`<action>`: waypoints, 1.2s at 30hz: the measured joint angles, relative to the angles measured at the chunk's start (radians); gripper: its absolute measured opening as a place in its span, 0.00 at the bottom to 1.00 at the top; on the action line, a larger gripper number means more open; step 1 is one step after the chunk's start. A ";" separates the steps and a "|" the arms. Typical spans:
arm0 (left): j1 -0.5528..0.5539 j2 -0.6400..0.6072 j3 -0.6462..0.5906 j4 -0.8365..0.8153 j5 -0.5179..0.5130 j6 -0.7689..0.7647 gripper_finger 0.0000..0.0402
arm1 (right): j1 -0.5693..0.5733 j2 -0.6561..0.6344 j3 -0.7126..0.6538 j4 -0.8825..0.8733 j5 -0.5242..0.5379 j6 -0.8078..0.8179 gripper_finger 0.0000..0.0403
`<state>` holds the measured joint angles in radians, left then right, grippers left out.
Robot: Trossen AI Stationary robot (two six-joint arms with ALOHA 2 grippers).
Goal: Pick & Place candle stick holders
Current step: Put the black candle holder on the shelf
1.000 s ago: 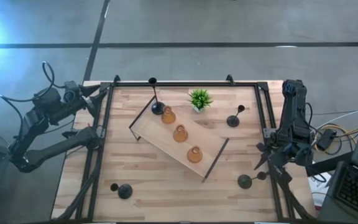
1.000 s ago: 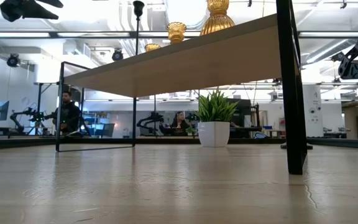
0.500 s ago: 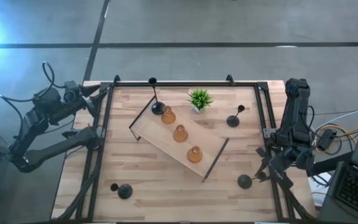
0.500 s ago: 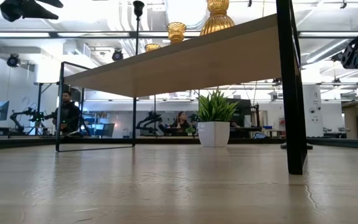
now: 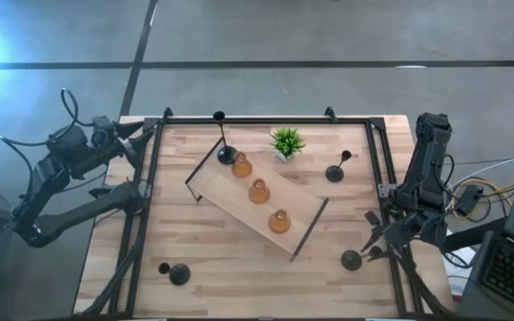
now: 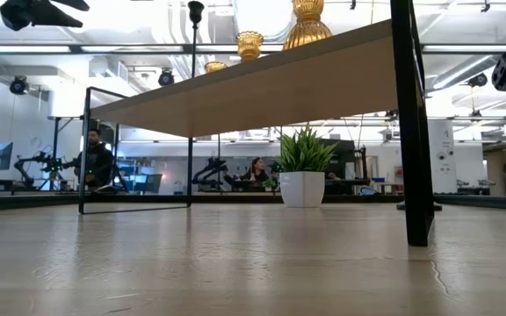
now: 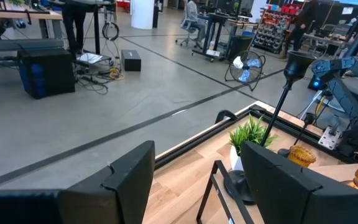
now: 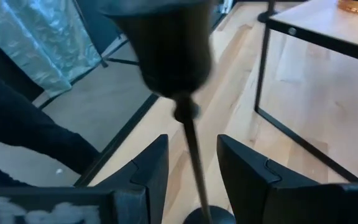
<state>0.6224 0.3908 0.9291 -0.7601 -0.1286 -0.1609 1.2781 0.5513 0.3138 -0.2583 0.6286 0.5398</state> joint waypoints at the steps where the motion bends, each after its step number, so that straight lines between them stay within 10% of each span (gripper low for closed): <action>1: 0.000 0.000 0.000 0.000 0.000 0.000 0.61 | -0.002 0.005 0.000 0.014 -0.009 -0.006 0.31; 18: 0.000 0.000 0.000 0.000 0.000 0.000 0.61 | -0.032 0.066 0.050 0.100 0.000 -0.023 0.03; 36: 0.000 0.000 0.000 0.000 0.000 0.000 0.61 | -0.299 0.251 0.841 -0.488 0.030 -0.030 0.03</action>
<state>0.6226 0.3908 0.9291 -0.7602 -0.1284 -0.1610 0.9794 0.8024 1.1543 -0.7464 0.6588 0.5095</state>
